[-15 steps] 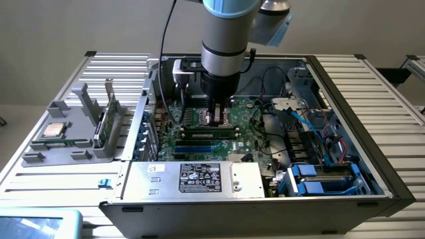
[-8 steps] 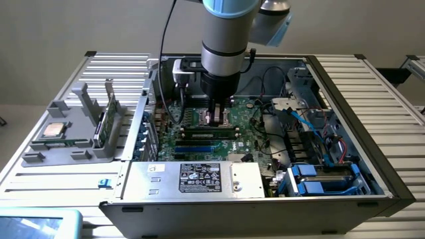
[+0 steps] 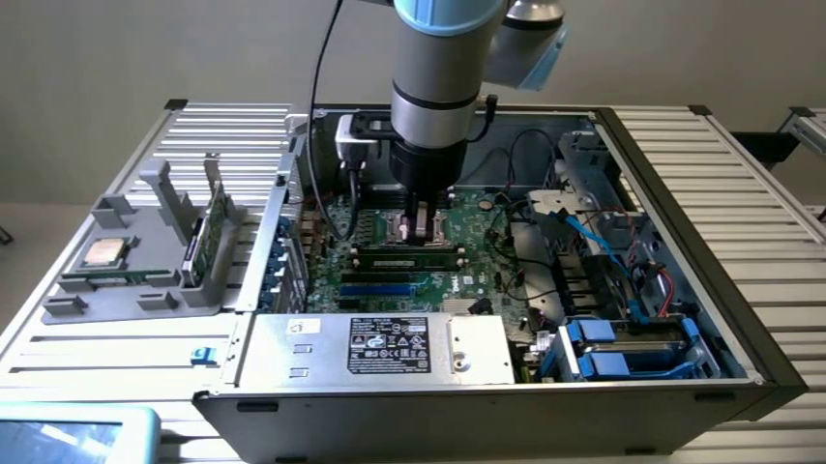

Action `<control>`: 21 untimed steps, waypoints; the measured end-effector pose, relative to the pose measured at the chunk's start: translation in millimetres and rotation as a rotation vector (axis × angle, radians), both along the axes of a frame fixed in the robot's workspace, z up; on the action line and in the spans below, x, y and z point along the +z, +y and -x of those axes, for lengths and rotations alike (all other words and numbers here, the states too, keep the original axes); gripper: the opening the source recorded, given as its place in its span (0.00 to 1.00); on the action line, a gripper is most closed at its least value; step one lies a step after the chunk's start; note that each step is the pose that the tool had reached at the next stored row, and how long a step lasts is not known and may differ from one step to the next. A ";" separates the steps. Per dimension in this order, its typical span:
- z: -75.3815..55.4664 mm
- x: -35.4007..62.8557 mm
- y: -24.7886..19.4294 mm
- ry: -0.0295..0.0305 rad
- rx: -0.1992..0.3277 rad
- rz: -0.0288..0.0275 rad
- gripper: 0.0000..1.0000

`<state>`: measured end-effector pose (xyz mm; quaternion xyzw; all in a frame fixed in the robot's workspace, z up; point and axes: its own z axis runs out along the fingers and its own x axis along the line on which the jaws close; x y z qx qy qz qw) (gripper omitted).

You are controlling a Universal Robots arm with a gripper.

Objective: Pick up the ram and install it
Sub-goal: 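Press down the ram until it locks into place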

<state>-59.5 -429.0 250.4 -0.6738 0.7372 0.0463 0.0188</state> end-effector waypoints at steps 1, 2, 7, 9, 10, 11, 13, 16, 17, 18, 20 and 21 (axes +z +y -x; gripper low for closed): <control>0.0 -0.2 0.0 0.0002 -0.016 0.0002 0.09; -0.1 -0.4 0.0 0.0002 -0.030 0.0003 0.09; -0.1 -1.5 0.1 0.0001 -0.090 0.0001 0.09; -0.1 -2.0 0.1 0.0001 -0.116 0.0000 0.09; -0.1 -2.2 0.1 0.0001 -0.130 0.0000 0.09; -0.1 -2.5 0.1 0.0001 -0.145 0.0000 0.09; -0.1 -3.1 0.1 0.0001 -0.175 0.0000 0.09; -0.1 -4.2 0.1 0.0000 -0.220 -0.0001 0.09; -0.1 -4.7 0.1 0.0000 -0.235 0.0000 0.09; -0.1 -5.3 0.1 0.0000 -0.250 -0.0002 0.09; -0.1 -6.6 0.1 0.0001 -0.286 -0.0001 0.09; -0.1 -7.4 0.1 0.0001 -0.304 0.0000 0.09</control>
